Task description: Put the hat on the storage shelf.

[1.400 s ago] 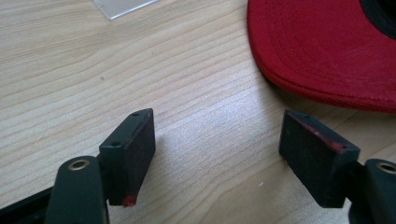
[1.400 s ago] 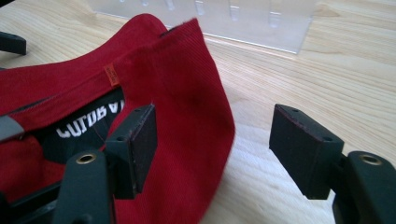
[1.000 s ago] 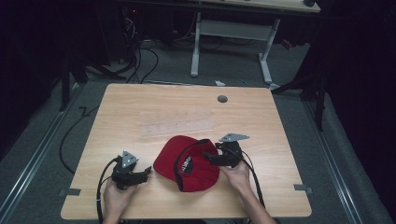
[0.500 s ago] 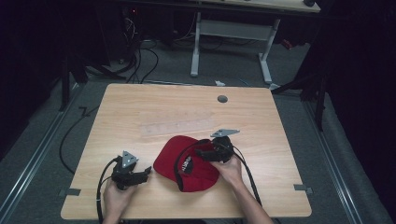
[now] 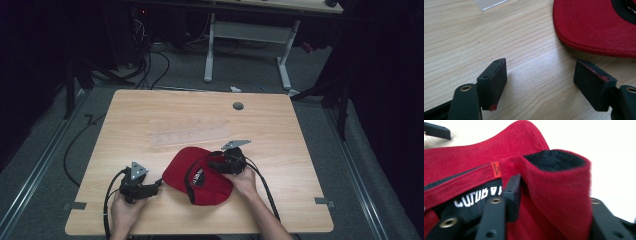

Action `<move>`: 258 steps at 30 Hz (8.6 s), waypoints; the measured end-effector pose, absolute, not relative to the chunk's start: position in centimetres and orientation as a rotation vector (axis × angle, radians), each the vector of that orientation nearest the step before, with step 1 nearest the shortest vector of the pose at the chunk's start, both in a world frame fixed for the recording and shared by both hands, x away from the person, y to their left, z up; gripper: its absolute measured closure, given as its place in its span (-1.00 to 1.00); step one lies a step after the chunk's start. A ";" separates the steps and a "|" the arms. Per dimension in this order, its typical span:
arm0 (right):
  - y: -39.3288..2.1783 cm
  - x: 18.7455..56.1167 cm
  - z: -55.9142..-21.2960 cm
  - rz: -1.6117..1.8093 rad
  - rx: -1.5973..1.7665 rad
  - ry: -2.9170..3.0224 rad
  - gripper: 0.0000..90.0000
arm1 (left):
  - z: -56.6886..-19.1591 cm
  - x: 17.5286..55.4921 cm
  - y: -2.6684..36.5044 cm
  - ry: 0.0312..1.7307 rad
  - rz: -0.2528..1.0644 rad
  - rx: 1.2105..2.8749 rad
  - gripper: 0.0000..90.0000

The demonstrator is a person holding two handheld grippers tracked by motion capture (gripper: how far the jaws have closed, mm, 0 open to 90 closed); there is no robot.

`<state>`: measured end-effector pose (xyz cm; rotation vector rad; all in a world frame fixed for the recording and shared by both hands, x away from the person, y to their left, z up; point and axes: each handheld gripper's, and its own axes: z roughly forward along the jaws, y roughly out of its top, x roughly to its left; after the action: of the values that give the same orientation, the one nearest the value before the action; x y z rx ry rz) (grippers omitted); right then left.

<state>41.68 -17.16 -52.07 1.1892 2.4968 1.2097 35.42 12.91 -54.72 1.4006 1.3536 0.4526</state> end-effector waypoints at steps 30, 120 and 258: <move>-20.5 37.7 -47.1 1.493 1.129 2.445 0.89 | -54.7 35.4 12.8 1.358 0.450 1.392 -0.41; -24.3 37.3 -44.1 1.662 1.345 2.253 0.12 | -48.5 30.9 4.9 0.846 0.360 1.680 0.89; -25.0 35.7 -53.1 0.918 1.332 2.169 -0.16 | -47.0 44.9 13.8 1.309 0.415 1.183 0.45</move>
<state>35.66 -25.04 -53.13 1.3317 2.1692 0.9185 44.92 13.85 -47.00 1.1831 1.3089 0.4153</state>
